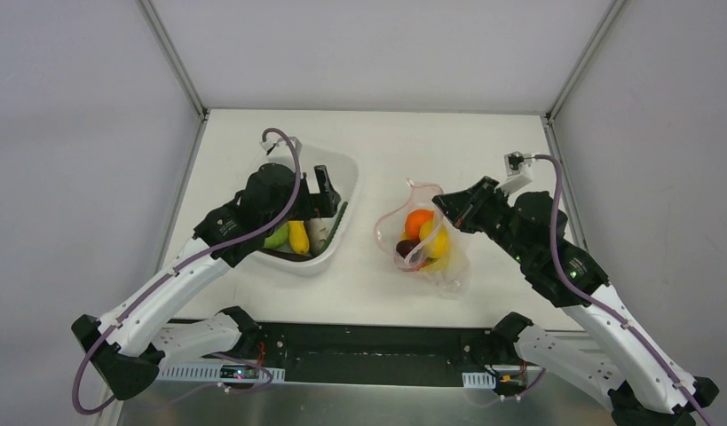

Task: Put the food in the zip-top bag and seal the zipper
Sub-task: Pick up the fake fruit from the bin.

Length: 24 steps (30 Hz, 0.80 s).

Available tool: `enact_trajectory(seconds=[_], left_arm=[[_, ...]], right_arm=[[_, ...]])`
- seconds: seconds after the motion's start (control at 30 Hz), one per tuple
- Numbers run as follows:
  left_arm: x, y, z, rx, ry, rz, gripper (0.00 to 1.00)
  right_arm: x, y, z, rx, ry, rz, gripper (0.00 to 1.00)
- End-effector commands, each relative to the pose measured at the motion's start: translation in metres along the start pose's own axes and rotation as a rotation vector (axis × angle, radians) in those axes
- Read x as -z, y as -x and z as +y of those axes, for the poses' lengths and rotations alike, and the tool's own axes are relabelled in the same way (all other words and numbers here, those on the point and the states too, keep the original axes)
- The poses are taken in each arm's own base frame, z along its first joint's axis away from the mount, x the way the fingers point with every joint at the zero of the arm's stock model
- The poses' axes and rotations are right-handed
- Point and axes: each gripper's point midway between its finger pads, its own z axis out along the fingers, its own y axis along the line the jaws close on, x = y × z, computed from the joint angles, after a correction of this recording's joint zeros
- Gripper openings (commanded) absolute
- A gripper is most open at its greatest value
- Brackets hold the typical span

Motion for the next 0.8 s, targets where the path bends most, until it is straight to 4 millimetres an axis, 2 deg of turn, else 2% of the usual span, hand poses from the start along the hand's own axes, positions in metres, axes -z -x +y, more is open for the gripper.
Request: enact_trajectory(seconds=[0.0, 0.23, 0.43, 0.67, 0.77], left_arm=[[0.002, -0.008, 0.044, 0.056, 0.156, -0.005, 0.99], [0.005, -0.014, 0.097, 0.062, 0.376, -0.014, 0.99], [-0.014, -0.011, 0.127, 0.086, 0.460, 0.037, 0.99], [-0.040, -0.030, 0.156, 0.188, 0.549, 0.119, 0.99], [-0.045, -0.032, 0.166, 0.186, 0.607, 0.139, 0.99]], right_arm=[[0.001, 0.019, 0.014, -0.027, 0.053, -0.081, 0.03], [0.000, 0.019, 0.014, -0.027, 0.052, -0.078, 0.04], [0.000, 0.018, 0.016, -0.032, 0.062, -0.078, 0.04], [0.002, 0.020, 0.014, -0.032, 0.060, -0.088, 0.05], [0.002, 0.019, 0.014, -0.032, 0.062, -0.083, 0.05]])
